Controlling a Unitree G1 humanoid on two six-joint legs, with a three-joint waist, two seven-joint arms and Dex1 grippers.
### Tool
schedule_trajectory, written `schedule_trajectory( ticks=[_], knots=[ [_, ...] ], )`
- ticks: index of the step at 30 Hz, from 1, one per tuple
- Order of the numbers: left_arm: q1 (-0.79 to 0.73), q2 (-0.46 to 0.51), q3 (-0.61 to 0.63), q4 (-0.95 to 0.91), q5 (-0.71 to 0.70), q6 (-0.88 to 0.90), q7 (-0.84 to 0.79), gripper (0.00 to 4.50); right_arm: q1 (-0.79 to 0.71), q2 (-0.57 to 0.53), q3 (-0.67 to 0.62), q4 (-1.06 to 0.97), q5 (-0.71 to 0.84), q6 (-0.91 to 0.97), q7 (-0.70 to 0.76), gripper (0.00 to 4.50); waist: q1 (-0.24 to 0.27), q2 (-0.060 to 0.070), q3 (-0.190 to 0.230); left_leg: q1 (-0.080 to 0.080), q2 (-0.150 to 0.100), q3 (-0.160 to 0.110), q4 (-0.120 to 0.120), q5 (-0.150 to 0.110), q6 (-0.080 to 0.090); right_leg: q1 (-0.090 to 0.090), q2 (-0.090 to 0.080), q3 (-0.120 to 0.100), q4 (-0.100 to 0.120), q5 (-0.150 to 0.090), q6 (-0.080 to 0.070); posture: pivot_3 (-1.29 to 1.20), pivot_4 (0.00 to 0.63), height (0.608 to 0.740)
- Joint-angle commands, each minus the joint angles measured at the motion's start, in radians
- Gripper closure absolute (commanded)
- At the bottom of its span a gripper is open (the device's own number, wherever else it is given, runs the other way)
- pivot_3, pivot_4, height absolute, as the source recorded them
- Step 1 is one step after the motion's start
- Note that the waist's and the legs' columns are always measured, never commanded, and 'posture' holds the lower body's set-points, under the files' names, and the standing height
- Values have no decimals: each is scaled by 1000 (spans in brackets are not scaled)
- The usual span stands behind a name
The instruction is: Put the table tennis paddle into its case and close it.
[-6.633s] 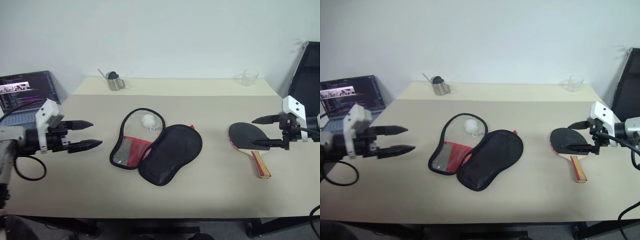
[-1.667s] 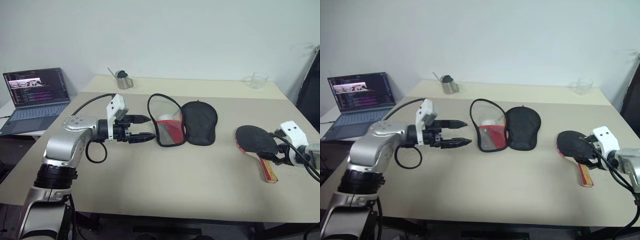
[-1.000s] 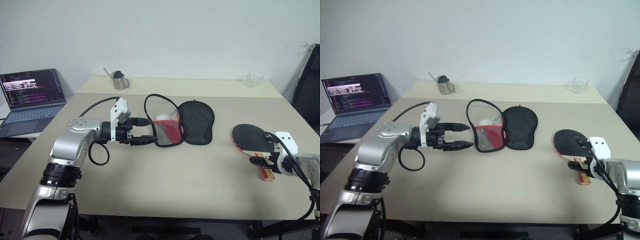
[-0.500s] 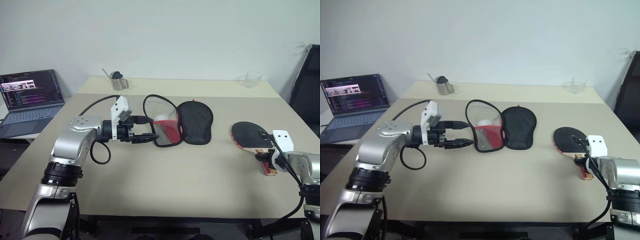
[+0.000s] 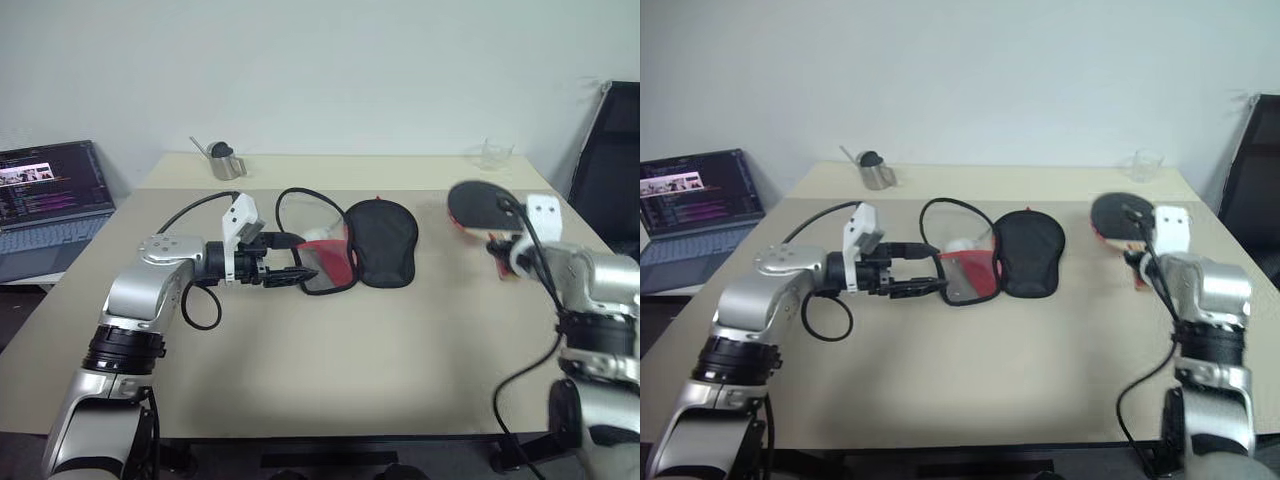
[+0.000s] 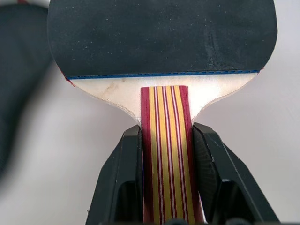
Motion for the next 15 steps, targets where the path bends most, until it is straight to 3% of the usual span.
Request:
schedule_trajectory(
  ticks=[1,8,15],
  knots=[
    [-11,-2,6,-33,-4,0,6,465,-122,87,-18,89,1,-111,-77,3406,1,0,0,0,0,0,0,0,0,0,0,0,0,0,0,0,150,740],
    [29,32,22,-86,-17,38,3,465,-283,262,-33,414,-2,-356,-199,3406,6,0,0,-2,-1,0,-1,0,0,0,-2,-1,-1,3,-5,0,150,740],
    [107,109,79,-104,-3,51,48,465,-352,322,-40,658,13,-523,-233,3406,7,1,0,-2,-1,-1,-2,0,0,-1,-2,-1,-1,3,-5,0,150,740]
  ],
)
